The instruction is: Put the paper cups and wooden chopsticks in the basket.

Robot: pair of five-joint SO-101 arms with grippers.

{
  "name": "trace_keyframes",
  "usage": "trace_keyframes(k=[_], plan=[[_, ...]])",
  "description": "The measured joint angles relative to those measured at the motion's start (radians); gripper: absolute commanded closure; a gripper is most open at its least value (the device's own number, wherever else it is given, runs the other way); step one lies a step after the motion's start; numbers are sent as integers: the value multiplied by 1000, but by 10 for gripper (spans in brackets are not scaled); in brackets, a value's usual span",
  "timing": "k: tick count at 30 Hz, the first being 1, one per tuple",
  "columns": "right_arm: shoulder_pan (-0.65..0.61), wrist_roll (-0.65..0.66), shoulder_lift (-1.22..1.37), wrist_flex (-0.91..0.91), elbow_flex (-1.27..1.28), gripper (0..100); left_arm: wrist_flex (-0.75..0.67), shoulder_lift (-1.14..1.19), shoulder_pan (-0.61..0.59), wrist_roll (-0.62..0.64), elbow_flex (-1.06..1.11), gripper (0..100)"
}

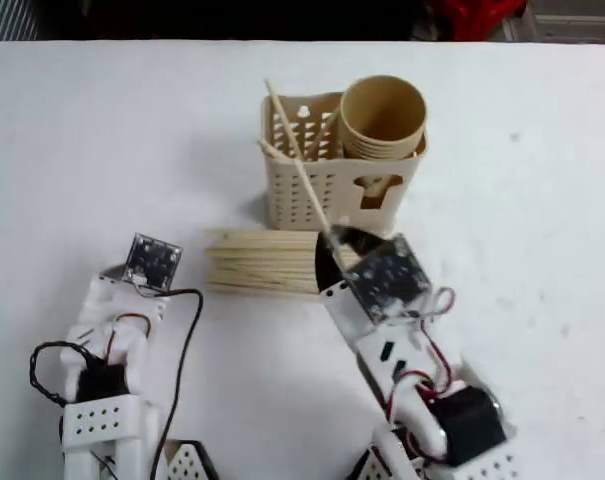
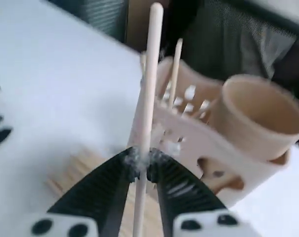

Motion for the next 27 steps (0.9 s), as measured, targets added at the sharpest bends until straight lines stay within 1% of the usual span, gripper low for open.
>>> trace_keyframes(k=[5, 8, 11, 14, 16, 22, 27], plan=[[0, 0, 112, -97, -226, 981, 0, 0, 0, 0, 0, 906], [-2, -18, 261, -181, -353, 981, 0, 0, 0, 0, 0, 906], [0, -64, 423, -308, -456, 981, 0, 0, 0, 0, 0, 906], [0, -74, 585, -442, -555, 981, 0, 0, 0, 0, 0, 906], [-2, -77, 692, -499, -618, 981, 0, 0, 0, 0, 0, 906], [0, -81, 948, -535, -770, 977, 0, 0, 0, 0, 0, 906], [0, -81, 1045, -540, -790, 975, 0, 0, 0, 0, 0, 906]])
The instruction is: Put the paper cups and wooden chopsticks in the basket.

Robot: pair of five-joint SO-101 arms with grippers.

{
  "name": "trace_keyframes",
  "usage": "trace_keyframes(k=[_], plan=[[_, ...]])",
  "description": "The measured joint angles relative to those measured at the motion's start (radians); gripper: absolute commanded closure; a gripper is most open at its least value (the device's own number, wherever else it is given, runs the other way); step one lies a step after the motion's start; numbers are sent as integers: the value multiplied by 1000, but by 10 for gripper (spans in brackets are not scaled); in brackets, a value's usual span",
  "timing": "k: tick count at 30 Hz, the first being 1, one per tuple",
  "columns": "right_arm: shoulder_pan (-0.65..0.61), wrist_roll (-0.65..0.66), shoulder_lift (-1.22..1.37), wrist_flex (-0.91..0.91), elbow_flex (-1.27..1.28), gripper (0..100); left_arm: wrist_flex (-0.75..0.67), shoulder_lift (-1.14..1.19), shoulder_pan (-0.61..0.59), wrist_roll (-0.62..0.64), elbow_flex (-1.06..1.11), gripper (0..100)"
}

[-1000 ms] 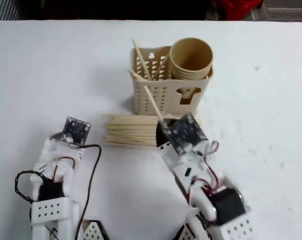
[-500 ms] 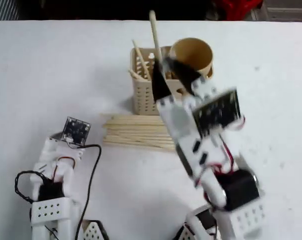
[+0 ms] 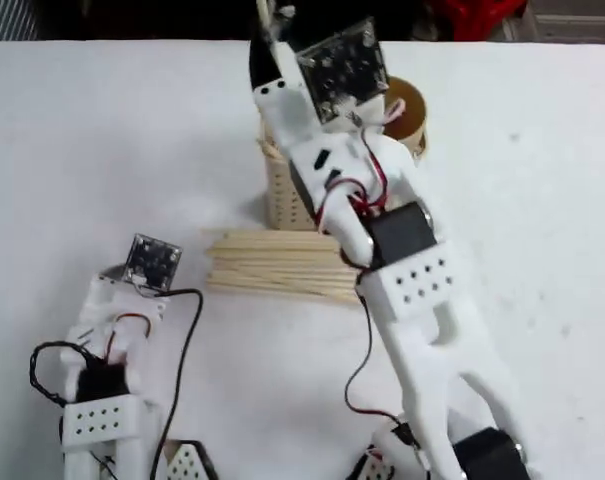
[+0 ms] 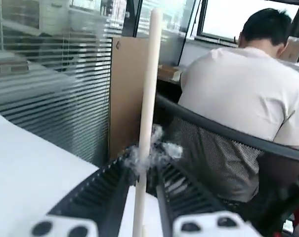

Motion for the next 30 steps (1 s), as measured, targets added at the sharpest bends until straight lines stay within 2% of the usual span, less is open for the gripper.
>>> trace_keyframes(k=[6, 16, 19, 26, 30], plan=[[0, -2, 11, 18, -2, 872, 0, 0, 0, 0, 0, 906], [0, -2, 11, 84, -2, 882, 0, 0, 0, 0, 0, 906], [0, -2, 11, 198, -3, 880, 0, 0, 0, 0, 0, 906], [-2, -2, -130, 669, 97, 889, 0, 0, 0, 0, 0, 905], [-18, 8, -278, 793, 201, 940, 0, 0, 0, 0, 0, 905]])
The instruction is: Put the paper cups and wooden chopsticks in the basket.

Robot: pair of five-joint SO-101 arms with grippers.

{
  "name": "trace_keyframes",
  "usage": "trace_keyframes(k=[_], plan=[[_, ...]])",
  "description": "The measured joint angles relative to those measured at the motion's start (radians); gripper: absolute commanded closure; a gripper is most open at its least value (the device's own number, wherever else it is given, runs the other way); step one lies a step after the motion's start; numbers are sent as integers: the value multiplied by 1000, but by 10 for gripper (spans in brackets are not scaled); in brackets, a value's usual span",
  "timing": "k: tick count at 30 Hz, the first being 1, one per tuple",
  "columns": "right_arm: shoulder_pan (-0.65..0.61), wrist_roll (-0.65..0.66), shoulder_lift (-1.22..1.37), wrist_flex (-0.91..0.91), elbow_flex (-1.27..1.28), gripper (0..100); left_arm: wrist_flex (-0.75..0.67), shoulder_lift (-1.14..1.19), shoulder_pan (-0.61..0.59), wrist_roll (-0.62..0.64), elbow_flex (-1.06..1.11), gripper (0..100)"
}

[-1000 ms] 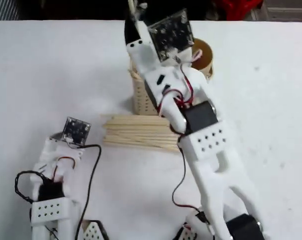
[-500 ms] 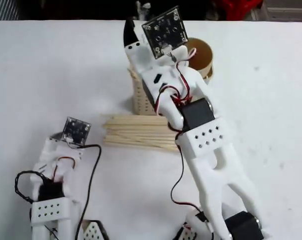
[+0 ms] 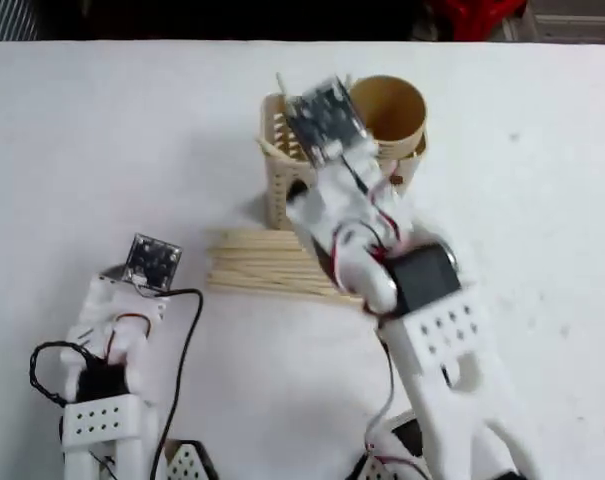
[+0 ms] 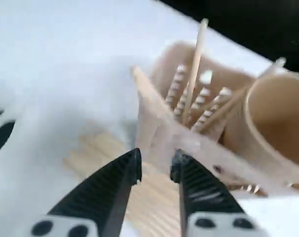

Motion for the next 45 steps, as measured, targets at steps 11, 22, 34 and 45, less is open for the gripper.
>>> trace_keyframes(k=[11, 22, 34, 45], plan=[[-158, 241, -104, -204, 529, 895, 0, 0, 0, 0, 0, 905], [-160, 155, 40, -245, 575, 785, 0, 0, 0, 0, 0, 905], [-66, 158, -43, -245, 580, 927, 0, 0, 0, 0, 0, 905], [-64, 167, -49, -245, 580, 806, 0, 0, 0, 0, 0, 905]])
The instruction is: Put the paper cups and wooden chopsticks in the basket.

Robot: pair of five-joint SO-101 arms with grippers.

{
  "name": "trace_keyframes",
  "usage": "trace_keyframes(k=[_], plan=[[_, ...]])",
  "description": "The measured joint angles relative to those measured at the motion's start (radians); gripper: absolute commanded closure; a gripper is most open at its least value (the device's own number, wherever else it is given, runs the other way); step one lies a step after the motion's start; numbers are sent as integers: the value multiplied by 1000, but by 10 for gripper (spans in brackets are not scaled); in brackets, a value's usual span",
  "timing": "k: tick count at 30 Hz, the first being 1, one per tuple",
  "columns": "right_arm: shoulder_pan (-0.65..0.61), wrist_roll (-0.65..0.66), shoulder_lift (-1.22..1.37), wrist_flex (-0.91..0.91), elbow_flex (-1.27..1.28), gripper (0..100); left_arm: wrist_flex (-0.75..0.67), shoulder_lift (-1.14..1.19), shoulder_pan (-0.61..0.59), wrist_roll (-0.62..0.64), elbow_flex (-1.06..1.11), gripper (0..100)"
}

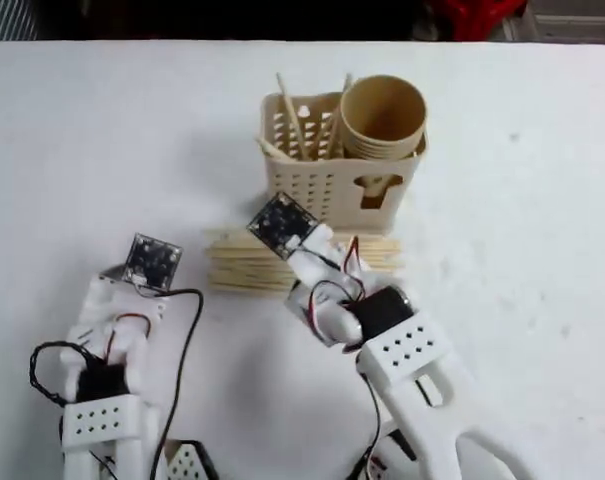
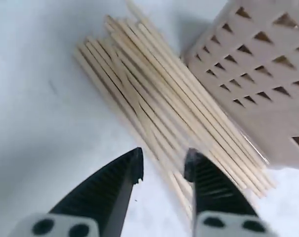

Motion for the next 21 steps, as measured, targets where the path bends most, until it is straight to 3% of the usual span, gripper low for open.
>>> trace_keyframes(k=[21], plan=[[6, -12, 0, 3, 0, 822, 0, 0, 0, 0, 0, 905]])
